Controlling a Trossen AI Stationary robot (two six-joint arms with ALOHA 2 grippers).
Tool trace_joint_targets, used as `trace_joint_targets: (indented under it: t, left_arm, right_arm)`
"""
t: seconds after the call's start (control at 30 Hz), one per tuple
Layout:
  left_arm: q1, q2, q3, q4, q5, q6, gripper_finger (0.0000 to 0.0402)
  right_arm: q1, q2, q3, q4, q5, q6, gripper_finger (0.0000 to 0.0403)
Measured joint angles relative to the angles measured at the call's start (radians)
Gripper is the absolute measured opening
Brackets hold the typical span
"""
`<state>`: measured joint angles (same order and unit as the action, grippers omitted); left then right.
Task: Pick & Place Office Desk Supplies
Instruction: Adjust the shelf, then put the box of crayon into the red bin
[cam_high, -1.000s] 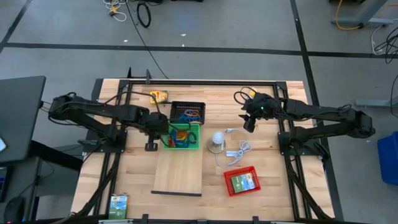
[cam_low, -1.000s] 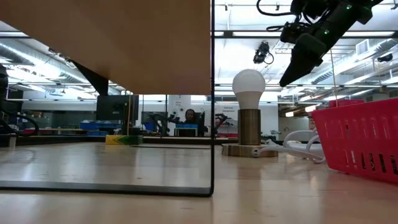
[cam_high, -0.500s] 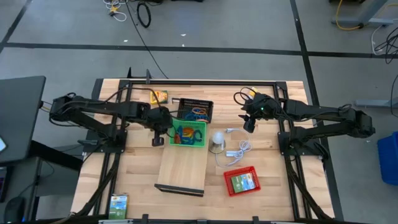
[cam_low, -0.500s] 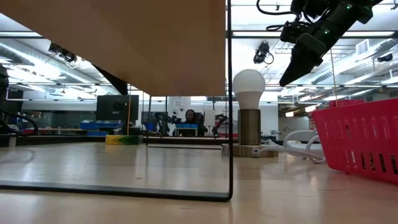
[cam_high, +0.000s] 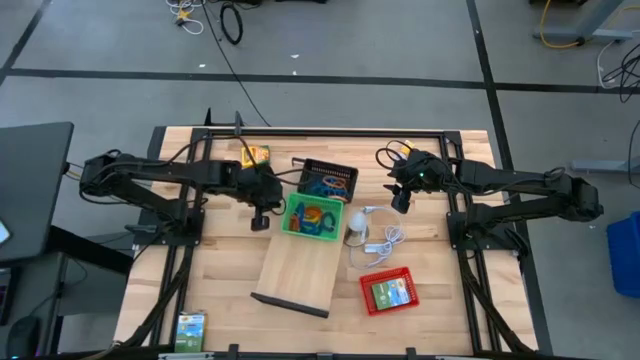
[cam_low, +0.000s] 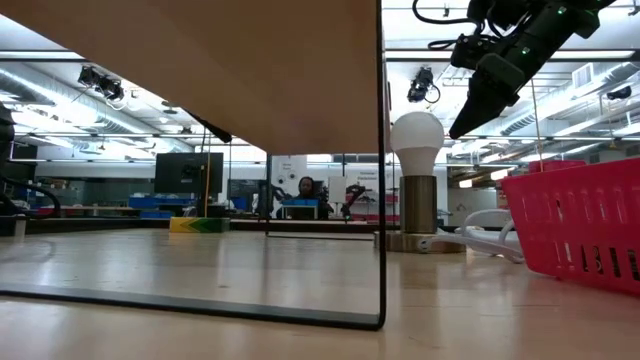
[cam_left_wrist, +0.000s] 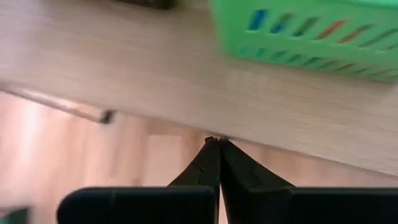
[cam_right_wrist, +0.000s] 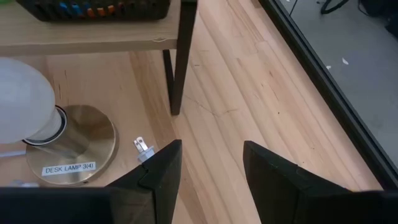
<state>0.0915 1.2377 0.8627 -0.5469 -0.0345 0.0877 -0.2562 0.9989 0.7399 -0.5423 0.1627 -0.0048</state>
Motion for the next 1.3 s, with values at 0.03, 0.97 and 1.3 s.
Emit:
trace_joint_targets:
  t: [0.03, 0.97, 1.3]
  left_arm:
    - [0.005, 0.0, 0.001, -0.007, -0.035, -0.003, 0.0001]
    - [0.533, 0.24, 0.029, -0.175, -0.27, 0.278, 0.0114]
    - [0.577, 0.24, 0.03, -0.072, -0.199, 0.355, 0.0257]
  right_arm:
    - [0.0, 0.0, 0.0, 0.0, 0.0, 0.0, 0.0181]
    - [0.0, 0.0, 0.0, 0.014, -0.024, -0.098, 0.0181]
    - [0.0, 0.0, 0.0, 0.013, -0.028, -0.117, 0.0181]
